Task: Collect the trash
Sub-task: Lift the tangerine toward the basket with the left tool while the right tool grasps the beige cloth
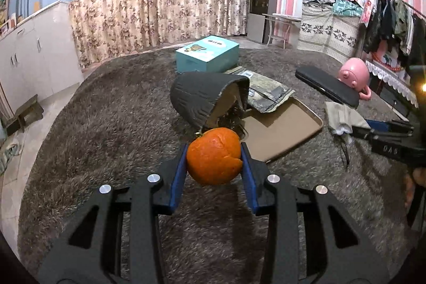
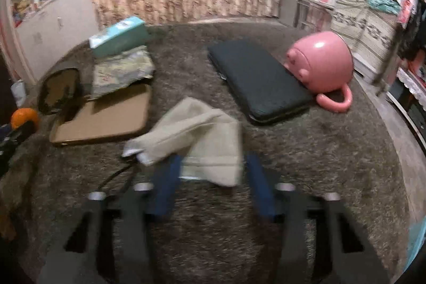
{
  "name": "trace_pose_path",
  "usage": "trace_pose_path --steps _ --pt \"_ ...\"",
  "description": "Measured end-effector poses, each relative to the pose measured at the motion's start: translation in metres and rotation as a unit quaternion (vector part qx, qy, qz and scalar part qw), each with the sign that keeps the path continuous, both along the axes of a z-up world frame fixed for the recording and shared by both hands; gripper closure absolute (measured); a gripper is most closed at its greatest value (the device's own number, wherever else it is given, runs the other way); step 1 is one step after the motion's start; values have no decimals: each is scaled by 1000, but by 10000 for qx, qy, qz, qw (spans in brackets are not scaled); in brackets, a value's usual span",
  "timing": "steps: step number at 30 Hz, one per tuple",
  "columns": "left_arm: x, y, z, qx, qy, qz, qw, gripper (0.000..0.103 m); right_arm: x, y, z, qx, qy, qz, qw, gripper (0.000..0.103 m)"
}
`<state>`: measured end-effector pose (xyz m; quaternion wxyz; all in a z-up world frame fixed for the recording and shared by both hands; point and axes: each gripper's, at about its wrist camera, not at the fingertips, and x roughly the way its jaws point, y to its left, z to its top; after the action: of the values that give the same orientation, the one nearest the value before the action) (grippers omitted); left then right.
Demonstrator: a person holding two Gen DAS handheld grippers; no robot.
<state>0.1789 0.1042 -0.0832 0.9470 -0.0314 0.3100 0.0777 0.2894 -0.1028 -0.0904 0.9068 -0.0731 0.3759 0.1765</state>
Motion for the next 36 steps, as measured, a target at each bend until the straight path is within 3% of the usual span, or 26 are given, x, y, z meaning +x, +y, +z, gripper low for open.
trace_pose_path --steps 8,16,27,36 --pt "-1 -18 9 132 -38 -200 9997 66 -51 -54 37 427 -510 -309 9973 96" --pt "-3 -77 39 166 -437 -965 9942 66 -123 -148 87 218 -1203 -1211 9851 97" --pt "2 -199 67 -81 -685 -2328 9701 66 -197 -271 111 277 -1498 -2569 9544 97" --pt "7 -282 81 -99 -852 -3026 9492 66 -219 -319 102 352 -1585 -3188 9338 97"
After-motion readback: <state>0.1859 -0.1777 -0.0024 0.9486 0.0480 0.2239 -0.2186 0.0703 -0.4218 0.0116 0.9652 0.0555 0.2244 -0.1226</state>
